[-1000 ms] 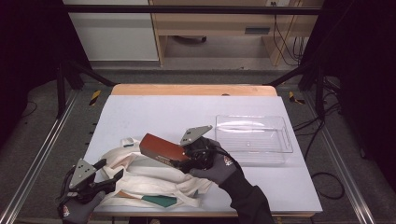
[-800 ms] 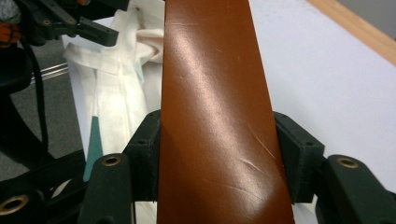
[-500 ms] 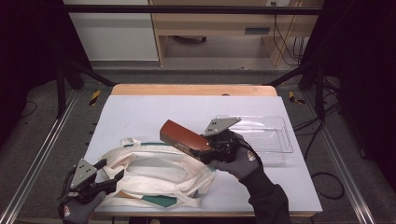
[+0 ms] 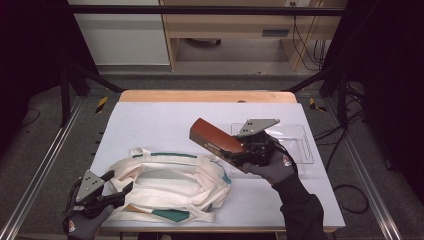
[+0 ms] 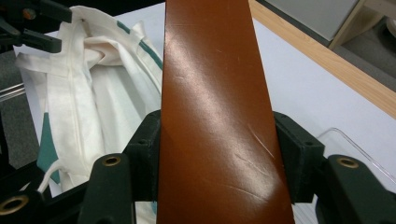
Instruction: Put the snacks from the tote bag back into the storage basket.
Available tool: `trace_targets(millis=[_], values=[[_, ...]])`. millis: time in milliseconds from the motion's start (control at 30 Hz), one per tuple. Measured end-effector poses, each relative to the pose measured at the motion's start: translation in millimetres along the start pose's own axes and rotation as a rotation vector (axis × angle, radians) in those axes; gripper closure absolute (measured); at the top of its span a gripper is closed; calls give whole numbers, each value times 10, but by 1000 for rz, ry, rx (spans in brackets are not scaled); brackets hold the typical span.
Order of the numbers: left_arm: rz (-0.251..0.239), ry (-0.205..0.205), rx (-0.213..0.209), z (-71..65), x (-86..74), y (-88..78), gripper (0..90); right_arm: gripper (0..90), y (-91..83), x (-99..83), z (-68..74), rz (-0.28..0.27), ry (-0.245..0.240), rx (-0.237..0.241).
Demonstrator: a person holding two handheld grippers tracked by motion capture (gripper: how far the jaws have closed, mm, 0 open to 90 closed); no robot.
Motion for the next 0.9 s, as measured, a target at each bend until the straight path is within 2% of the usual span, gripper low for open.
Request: trace_targets(millis=[400, 733, 900], values=[[1, 3, 0, 4, 0, 3, 243, 430, -143, -67, -352, -1, 39, -61], [2, 5, -1, 3, -1, 4, 243, 431, -216, -131, -567, 3, 64, -110], [1, 4, -1, 4, -1, 4, 243, 433, -233, -173, -693, 21, 78, -131]])
Point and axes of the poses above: each handheld gripper's, and its own axes: y roughly forward along the jaws, x roughly out of its top, z roughly to its left, the point moved 2 cm from there along y, roughly forward along the jaws, and after that the axes turned 11 degrees about y, right-handed, at the moved point
